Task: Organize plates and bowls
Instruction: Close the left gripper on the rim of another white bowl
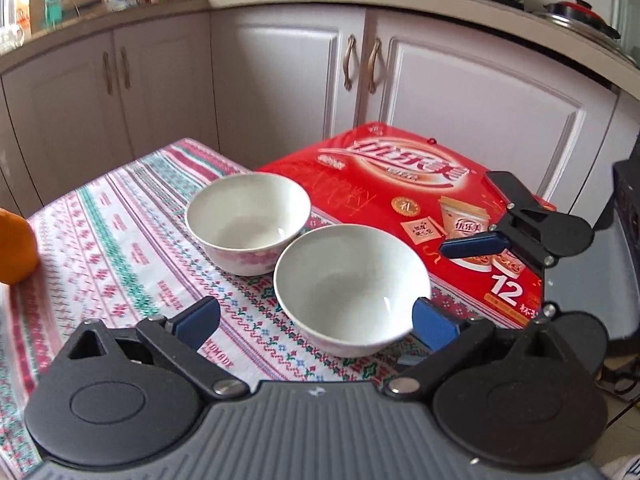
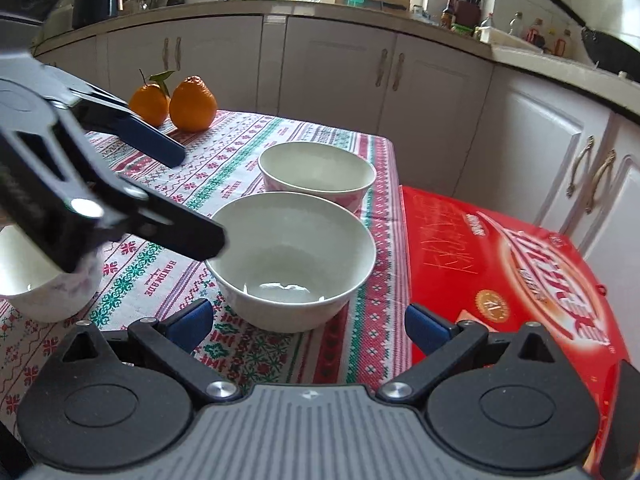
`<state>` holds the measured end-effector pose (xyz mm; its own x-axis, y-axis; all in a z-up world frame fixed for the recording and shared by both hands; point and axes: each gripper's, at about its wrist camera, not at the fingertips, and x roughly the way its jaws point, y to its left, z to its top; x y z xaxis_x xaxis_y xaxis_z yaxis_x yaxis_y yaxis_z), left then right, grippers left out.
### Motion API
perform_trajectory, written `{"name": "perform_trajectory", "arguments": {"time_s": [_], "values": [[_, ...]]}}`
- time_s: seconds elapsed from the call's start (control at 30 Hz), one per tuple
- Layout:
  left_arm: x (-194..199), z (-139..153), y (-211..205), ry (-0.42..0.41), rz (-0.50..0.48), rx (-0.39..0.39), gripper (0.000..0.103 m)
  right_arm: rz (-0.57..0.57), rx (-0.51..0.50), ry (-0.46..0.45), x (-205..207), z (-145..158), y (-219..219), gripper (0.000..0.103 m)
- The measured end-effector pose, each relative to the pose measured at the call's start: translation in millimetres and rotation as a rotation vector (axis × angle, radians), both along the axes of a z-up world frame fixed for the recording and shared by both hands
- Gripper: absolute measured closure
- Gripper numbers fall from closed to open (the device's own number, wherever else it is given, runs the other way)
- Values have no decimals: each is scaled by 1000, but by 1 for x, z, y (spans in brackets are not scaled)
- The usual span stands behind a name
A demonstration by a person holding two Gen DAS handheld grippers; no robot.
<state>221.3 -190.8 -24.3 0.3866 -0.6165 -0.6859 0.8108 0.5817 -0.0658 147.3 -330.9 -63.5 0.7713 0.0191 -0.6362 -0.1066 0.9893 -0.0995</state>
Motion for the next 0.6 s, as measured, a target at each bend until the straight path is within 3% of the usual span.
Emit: {"name": "perform_trajectory", "arguments": {"time_s": [0.13, 0.27, 0.6], "values": [[16, -7, -10, 56, -7, 9, 8, 29, 12, 0, 7, -3, -3, 0], [28, -12, -18, 100, -14, 28, 22, 58, 15, 6, 13, -5, -5, 2], [41, -15, -29, 133, -46, 57, 37, 107, 45, 6, 13, -1, -11, 10]]}}
